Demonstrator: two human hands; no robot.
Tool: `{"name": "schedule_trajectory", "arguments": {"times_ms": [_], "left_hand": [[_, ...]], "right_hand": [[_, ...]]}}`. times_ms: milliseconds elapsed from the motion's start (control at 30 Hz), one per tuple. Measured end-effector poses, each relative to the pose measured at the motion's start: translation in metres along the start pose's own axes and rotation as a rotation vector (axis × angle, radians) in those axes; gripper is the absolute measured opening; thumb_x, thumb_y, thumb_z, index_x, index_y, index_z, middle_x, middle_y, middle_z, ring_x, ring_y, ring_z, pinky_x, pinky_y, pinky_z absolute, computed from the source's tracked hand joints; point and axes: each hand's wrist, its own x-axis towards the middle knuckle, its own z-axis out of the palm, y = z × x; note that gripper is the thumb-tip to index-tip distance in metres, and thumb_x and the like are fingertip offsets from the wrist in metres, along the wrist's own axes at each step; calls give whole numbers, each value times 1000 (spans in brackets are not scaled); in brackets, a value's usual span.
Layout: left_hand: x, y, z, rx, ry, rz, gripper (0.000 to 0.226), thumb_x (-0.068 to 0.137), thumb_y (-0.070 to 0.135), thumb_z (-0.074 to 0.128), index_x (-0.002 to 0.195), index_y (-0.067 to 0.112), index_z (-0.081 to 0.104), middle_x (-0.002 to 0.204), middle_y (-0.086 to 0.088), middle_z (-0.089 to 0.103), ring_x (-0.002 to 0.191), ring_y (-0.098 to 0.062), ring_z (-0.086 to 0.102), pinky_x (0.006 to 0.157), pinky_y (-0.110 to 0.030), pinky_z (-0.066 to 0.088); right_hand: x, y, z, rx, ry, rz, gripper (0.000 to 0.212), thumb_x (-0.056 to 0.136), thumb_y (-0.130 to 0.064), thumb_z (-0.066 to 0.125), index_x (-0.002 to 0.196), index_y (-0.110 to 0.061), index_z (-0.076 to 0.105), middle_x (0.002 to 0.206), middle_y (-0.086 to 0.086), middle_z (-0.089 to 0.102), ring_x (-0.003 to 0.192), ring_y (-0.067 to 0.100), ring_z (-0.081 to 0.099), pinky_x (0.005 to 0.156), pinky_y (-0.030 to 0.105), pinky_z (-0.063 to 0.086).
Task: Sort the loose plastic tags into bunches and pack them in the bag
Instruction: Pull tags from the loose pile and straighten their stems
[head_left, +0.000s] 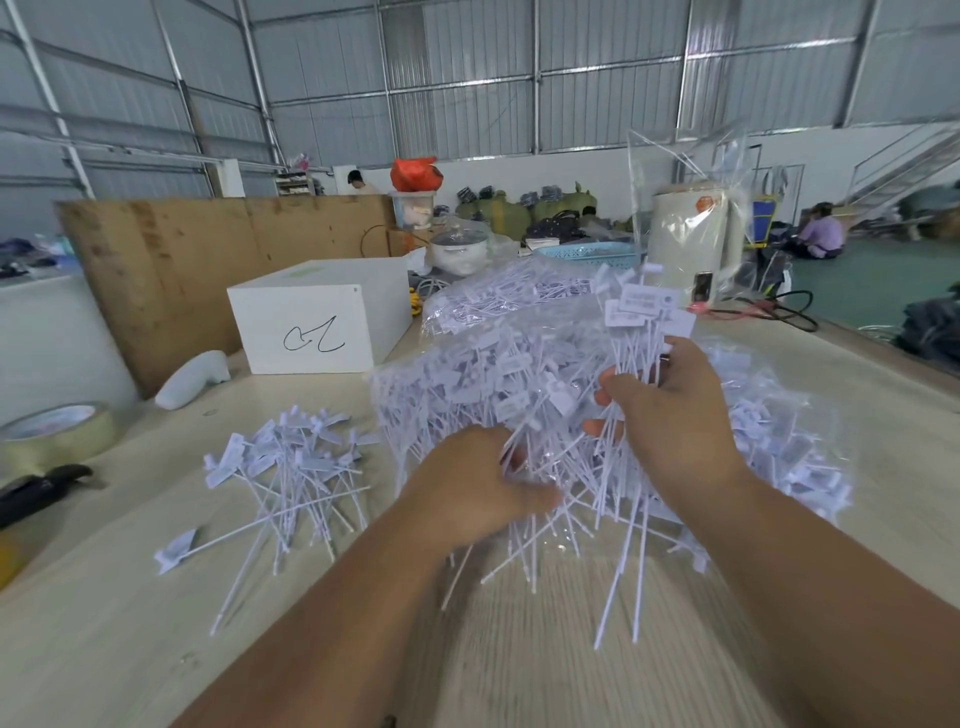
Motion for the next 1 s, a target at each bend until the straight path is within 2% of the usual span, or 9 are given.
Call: {"name": "schedule_trajectory", "arguments": {"times_ms": [67,167,367,467,567,700,800,900,1000], "left_hand": [[0,-1,-1,-11,-18,-13,26,73,46,79,87,25,70,79,7,69,71,-9,66,73,-33,56],[1,-1,-4,-91,-22,-57,15,76,31,78,75,22,66,69,8,67,59,-7,64,63,-28,52],[1,-7,-26,-117,117,-93,32,84,24,67,54,27,56,48,15,53,42,1,46,43,-12,33],[-1,-10,-38,-25,222,-63,30,89,30,65,64,16,57,56,6,56,53,-7,55,54,-24,39],[-2,-13,-47,170,255,-48,32,92,35,61,66,19,54,66,3,56,64,-16,56,62,-30,43],[-1,-20,-56,285,331,-164,33,95,36,55,67,24,44,83,-8,58,83,-30,59,74,-39,50],[0,-26,-61,322,455,-246,34,97,36,51,67,25,38,88,-10,54,83,-31,54,70,-36,42],[0,-29,-64,331,513,-274,25,98,34,49,77,21,44,89,-11,52,81,-30,50,69,-34,38],[2,-29,-61,366,482,-256,23,99,33,48,81,20,44,87,-8,45,80,-30,47,68,-34,36]], "right_hand": [[-1,0,1,44,-17,8,21,85,5,60,96,-13,56,85,12,64,56,8,63,51,39,59],[1,1,-1,34,-18,-2,24,87,3,61,91,-20,55,82,6,62,54,6,63,49,35,58],[6,-1,-7,56,-9,36,23,88,0,62,93,-21,56,90,8,61,68,18,62,47,30,54],[6,-2,-7,28,-26,31,22,88,-1,63,95,-19,54,96,13,60,72,23,63,46,29,52],[1,-5,-6,-63,-85,-9,28,85,-1,64,93,-26,54,95,8,61,73,23,65,46,29,54],[-9,-5,-3,-291,-251,-52,33,82,0,64,94,-28,52,83,3,60,53,13,59,44,32,55],[-12,-2,-1,-364,-336,-52,32,81,-3,63,90,-31,50,68,-7,54,38,4,47,39,23,41],[-11,-2,-2,-358,-327,-43,32,80,-4,63,90,-31,51,61,-12,58,37,3,46,39,21,39],[-5,-3,-4,-360,-264,-72,30,79,-5,66,94,-27,54,72,2,62,39,5,48,40,22,39]]}}
